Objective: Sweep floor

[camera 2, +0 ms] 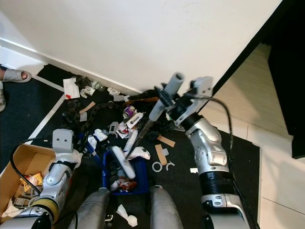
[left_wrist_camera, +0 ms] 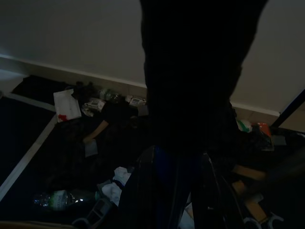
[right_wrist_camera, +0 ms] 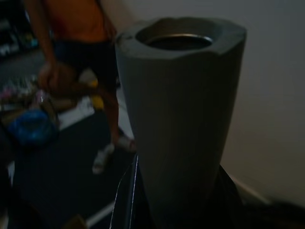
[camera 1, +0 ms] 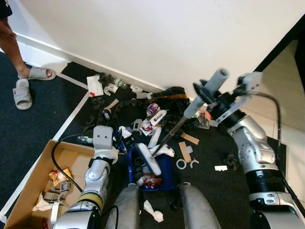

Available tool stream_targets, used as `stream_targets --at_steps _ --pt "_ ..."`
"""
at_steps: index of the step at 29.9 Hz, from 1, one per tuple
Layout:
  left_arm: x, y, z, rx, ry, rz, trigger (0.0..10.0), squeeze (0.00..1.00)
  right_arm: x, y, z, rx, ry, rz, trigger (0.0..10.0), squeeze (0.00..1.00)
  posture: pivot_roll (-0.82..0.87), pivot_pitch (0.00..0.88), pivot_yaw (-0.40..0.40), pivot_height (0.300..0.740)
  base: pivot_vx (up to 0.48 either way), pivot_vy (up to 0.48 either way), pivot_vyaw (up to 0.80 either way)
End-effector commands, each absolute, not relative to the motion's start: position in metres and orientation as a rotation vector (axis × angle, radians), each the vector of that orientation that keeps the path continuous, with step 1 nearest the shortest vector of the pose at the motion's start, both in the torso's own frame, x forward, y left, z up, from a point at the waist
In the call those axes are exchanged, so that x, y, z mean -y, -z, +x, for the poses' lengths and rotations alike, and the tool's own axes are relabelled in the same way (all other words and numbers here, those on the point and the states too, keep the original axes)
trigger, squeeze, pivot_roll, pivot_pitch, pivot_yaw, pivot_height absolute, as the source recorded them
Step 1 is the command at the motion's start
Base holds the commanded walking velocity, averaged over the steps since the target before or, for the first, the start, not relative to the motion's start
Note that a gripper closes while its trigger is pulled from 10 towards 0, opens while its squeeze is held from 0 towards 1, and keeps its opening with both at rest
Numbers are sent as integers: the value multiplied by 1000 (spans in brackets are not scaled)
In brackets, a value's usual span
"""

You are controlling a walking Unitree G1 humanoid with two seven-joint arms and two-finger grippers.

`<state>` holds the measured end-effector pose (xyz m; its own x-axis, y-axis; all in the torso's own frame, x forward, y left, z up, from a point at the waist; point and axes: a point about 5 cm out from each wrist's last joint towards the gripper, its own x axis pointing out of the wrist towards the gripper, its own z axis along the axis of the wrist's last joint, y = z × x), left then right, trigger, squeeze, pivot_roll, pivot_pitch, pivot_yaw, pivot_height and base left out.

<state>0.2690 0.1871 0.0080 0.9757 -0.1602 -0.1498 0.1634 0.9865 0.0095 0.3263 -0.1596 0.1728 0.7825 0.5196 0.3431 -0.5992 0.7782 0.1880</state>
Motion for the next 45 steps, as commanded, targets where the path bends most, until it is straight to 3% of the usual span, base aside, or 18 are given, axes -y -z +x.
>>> stream_targets --at_steps 1,4,9,18,25,38,43,45 --pt "-176 -4 265 -152 194 13 10000 0 174 -192 326 368 -579 309 10000 0 47 214 -93 740 0 0 0" --pt "-175 -3 264 -154 196 12 10000 0 178 -196 327 380 -571 299 10000 0 46 215 -92 740 0 0 0" --pt "-175 -3 263 -154 202 12 10000 0 183 -198 332 358 -541 92 10000 0 50 227 -89 740 0 0 0" --pt "-177 -2 260 -151 204 16 10000 0 176 -192 339 307 -547 -85 10000 0 61 248 -84 740 0 0 0" --pt "-180 -1 256 -141 203 19 10000 0 162 -152 335 186 -610 -179 10000 0 74 277 -79 740 0 0 0" --pt "-181 -10 260 -86 208 20 10000 0 142 -117 331 106 -632 -160 10000 0 103 303 -74 740 0 0 0" --pt "-180 -12 261 -80 208 19 10000 0 126 -123 328 145 -705 -21 10000 0 99 295 -78 740 0 0 0" --pt "-179 -12 262 -78 209 16 10000 0 119 -132 326 186 -743 129 10000 0 97 291 -80 740 0 0 0"
